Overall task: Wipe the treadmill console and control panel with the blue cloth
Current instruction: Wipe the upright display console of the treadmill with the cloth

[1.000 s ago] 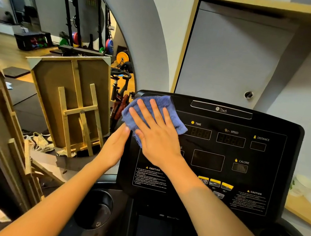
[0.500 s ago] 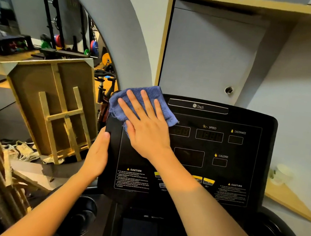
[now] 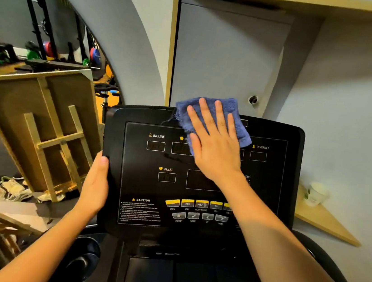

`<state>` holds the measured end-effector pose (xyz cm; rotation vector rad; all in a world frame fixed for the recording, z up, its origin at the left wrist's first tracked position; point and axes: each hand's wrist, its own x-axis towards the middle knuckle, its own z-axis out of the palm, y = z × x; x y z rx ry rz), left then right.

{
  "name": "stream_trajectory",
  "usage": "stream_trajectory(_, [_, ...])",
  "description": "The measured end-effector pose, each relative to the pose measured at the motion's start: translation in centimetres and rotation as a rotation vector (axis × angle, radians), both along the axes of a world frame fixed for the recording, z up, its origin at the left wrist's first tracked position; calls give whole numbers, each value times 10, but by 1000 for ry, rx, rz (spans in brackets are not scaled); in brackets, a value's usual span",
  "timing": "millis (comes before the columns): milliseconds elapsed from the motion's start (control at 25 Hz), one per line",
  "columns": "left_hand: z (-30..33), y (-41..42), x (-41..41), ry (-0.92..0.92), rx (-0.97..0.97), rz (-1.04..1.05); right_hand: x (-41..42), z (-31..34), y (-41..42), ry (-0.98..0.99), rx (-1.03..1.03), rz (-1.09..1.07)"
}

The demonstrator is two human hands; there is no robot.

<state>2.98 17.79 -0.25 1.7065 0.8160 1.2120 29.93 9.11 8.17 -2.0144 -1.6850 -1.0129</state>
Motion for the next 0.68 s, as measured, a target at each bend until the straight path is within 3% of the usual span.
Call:
stream_trajectory(280, [3,-4,1,8,-8,2,45,-3,-30,92,23,-133])
stream_trajectory(680, [0,0,-2,5,-49,7,41,-31,-53,226,50,-221])
